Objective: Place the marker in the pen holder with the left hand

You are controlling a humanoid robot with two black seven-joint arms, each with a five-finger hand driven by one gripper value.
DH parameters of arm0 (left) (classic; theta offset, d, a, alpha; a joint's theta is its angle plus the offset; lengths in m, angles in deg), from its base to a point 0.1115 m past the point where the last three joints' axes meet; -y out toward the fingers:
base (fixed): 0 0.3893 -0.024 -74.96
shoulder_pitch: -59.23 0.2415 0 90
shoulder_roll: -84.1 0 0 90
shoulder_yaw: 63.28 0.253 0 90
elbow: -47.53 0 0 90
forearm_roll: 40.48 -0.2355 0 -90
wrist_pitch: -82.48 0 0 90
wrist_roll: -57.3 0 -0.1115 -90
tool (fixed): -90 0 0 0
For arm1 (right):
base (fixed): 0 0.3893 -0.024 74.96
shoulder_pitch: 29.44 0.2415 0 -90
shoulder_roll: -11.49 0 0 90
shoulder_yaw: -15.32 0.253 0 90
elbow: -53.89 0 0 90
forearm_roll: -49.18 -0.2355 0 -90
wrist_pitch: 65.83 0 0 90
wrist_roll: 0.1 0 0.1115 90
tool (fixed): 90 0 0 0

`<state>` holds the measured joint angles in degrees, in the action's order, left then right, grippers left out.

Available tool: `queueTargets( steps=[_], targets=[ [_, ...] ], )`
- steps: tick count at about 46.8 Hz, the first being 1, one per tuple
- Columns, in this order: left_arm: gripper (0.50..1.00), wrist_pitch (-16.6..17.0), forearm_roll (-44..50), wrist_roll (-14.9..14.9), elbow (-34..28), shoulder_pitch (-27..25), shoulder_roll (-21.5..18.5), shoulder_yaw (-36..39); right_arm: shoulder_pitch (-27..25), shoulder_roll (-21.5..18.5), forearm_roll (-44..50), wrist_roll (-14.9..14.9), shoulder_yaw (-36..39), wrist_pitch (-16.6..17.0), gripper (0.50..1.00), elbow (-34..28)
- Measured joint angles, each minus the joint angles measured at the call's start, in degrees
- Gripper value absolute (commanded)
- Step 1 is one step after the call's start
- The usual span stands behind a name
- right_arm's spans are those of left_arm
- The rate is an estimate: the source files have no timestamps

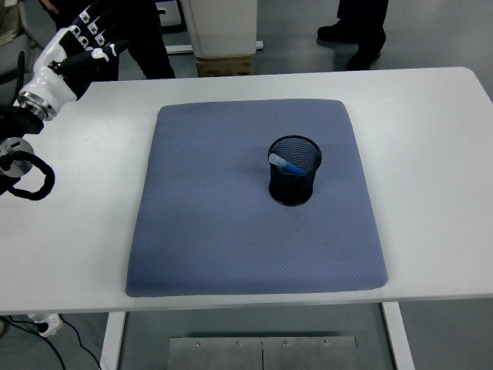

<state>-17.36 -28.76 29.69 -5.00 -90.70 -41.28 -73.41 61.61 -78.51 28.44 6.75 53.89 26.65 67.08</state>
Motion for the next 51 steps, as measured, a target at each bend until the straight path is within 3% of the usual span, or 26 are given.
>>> queueTargets(
  steps=[27,40,51],
  targets=[
    [1.000,0.01,-0.04,-0.16,0.02,11.41,0.91,-11.70,0.01,0.00,0.00,0.00,0.00,-0.03,1.000,-0.01],
    [1.000,-0.17,-0.36,-4.83,-0.04,14.95,1.90,-12.00,0.01,0.00,0.00,0.01,0.01,-0.02,1.000,0.00],
    [1.000,-0.19,-0.37,-5.17,-0.02,18.22,4.32,-11.95,0.09,0.00,0.07,0.00,0.13,0.00,1.000,-0.01]
  ],
)
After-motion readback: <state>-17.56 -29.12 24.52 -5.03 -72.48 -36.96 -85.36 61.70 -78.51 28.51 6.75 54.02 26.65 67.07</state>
